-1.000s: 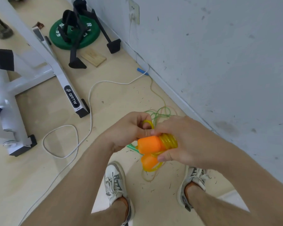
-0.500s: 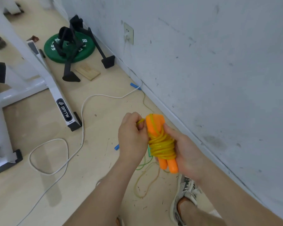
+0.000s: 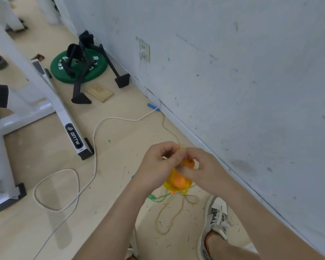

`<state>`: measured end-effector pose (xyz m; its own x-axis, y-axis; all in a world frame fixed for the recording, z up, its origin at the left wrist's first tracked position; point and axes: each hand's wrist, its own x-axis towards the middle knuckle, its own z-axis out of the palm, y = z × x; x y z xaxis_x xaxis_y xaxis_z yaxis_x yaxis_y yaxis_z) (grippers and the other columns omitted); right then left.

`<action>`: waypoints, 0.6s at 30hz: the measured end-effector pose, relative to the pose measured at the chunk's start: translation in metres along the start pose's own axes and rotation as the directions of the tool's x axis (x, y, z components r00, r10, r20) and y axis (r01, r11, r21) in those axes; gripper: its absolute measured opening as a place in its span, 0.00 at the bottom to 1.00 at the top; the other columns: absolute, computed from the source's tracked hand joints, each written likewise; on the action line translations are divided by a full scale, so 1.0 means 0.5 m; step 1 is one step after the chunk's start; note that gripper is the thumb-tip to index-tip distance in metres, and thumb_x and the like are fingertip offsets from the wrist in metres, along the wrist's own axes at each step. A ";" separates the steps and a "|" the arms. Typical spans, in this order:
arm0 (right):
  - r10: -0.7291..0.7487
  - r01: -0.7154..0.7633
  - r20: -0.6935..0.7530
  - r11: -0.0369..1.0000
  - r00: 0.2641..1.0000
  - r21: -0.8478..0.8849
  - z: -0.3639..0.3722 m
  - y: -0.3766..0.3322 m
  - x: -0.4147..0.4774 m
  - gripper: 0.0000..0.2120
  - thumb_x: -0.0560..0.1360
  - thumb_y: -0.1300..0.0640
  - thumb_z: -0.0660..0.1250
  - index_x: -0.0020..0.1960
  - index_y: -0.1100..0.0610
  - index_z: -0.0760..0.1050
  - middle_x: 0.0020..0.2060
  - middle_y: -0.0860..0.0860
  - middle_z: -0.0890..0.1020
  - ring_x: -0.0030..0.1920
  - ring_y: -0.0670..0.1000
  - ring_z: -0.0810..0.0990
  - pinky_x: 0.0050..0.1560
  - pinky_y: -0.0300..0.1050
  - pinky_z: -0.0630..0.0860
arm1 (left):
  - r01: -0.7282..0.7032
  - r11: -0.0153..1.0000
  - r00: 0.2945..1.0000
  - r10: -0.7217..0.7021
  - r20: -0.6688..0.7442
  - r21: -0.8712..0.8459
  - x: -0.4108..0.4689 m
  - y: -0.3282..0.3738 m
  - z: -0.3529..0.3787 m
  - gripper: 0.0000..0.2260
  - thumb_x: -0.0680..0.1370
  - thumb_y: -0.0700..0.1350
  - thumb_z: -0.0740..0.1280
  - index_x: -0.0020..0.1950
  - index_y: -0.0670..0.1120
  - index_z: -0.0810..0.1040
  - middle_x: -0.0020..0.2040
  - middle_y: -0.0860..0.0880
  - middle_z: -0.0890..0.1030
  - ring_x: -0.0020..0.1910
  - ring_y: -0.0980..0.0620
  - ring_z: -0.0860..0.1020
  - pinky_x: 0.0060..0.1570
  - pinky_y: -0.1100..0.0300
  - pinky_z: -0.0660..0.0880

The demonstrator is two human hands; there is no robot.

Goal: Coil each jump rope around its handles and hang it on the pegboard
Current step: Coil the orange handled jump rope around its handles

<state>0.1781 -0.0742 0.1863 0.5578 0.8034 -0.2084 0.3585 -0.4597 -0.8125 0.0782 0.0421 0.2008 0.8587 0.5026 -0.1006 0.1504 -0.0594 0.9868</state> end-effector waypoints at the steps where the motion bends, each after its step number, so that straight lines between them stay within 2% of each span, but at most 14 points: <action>1: 0.012 -0.012 -0.005 0.994 1.000 0.105 -0.005 -0.011 -0.005 0.21 0.66 0.41 0.69 0.44 0.60 0.78 0.37 0.46 0.78 0.39 0.44 0.76 0.46 0.46 0.74 | -0.020 0.998 1.000 0.019 -0.013 -0.062 -0.005 0.012 0.001 0.08 0.76 0.44 0.67 0.39 0.41 0.79 0.34 0.49 0.79 0.36 0.55 0.76 0.39 0.63 0.73; 3: 0.011 -0.008 -0.011 0.969 1.000 0.247 -0.017 -0.043 -0.019 0.26 0.65 0.42 0.72 0.41 0.66 0.75 0.32 0.56 0.73 0.33 0.49 0.72 0.39 0.47 0.69 | -0.025 0.977 0.998 0.014 -0.056 -0.212 -0.021 0.044 0.007 0.11 0.76 0.44 0.65 0.39 0.38 0.77 0.32 0.49 0.78 0.33 0.55 0.76 0.35 0.64 0.73; 5: 0.029 -0.017 -0.036 0.952 0.999 0.304 -0.027 -0.080 -0.039 0.25 0.62 0.45 0.73 0.39 0.67 0.73 0.31 0.63 0.72 0.33 0.51 0.71 0.38 0.48 0.68 | -0.004 0.941 0.995 -0.030 -0.096 -0.337 -0.037 0.078 0.021 0.10 0.78 0.44 0.63 0.39 0.39 0.75 0.25 0.54 0.73 0.26 0.58 0.71 0.30 0.65 0.69; 8: 0.112 -0.034 -0.129 0.870 0.985 0.492 -0.044 -0.142 -0.078 0.22 0.61 0.50 0.73 0.37 0.67 0.68 0.31 0.60 0.71 0.34 0.53 0.70 0.39 0.50 0.67 | 0.047 0.898 0.979 -0.128 -0.157 -0.438 -0.054 0.138 0.038 0.11 0.78 0.48 0.65 0.38 0.43 0.76 0.22 0.51 0.65 0.23 0.54 0.62 0.29 0.61 0.62; 10: 0.126 0.013 -0.201 0.817 0.971 0.577 -0.059 -0.184 -0.104 0.17 0.66 0.53 0.74 0.36 0.65 0.72 0.31 0.56 0.74 0.34 0.52 0.71 0.40 0.47 0.68 | 0.070 0.880 0.957 -0.192 -0.217 -0.469 -0.058 0.185 0.045 0.13 0.80 0.47 0.64 0.37 0.44 0.77 0.25 0.46 0.66 0.25 0.51 0.64 0.31 0.59 0.64; 12: 0.112 0.086 -0.332 0.844 0.937 0.529 -0.081 -0.234 -0.140 0.11 0.73 0.57 0.73 0.35 0.61 0.77 0.29 0.50 0.77 0.32 0.47 0.74 0.37 0.40 0.71 | 0.055 0.874 0.945 -0.202 -0.257 -0.483 -0.067 0.239 0.050 0.15 0.80 0.46 0.64 0.35 0.45 0.77 0.31 0.43 0.69 0.32 0.47 0.68 0.35 0.57 0.68; 14: 0.060 0.161 -0.493 0.905 0.868 0.394 -0.104 -0.285 -0.183 0.09 0.74 0.58 0.72 0.35 0.57 0.79 0.28 0.45 0.78 0.31 0.43 0.75 0.36 0.34 0.71 | 0.037 0.884 0.948 -0.179 -0.264 -0.466 -0.087 0.296 0.055 0.18 0.80 0.45 0.64 0.29 0.48 0.77 0.31 0.44 0.70 0.32 0.48 0.68 0.35 0.57 0.68; 16: -0.007 0.204 -0.612 0.946 0.791 0.253 -0.125 -0.325 -0.232 0.09 0.75 0.57 0.71 0.36 0.55 0.79 0.31 0.46 0.80 0.34 0.43 0.77 0.37 0.34 0.71 | 0.027 0.915 0.963 -0.132 -0.235 -0.402 -0.117 0.354 0.061 0.22 0.80 0.44 0.64 0.24 0.48 0.75 0.27 0.48 0.69 0.29 0.51 0.66 0.33 0.58 0.66; 18: -0.088 0.204 -0.662 0.974 0.745 0.101 -0.143 -0.355 -0.284 0.09 0.75 0.55 0.70 0.36 0.53 0.78 0.34 0.47 0.79 0.37 0.45 0.77 0.39 0.37 0.72 | 0.001 0.954 0.977 -0.064 -0.203 -0.301 -0.154 0.406 0.069 0.23 0.80 0.43 0.64 0.23 0.49 0.74 0.25 0.50 0.68 0.28 0.51 0.66 0.33 0.59 0.64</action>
<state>0.0889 -0.1337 0.3988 0.8792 0.3879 0.2765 0.3876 -0.2452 -0.8886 0.0594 -0.0383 0.4047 0.7300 0.6697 -0.1362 -0.0035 0.2030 0.9792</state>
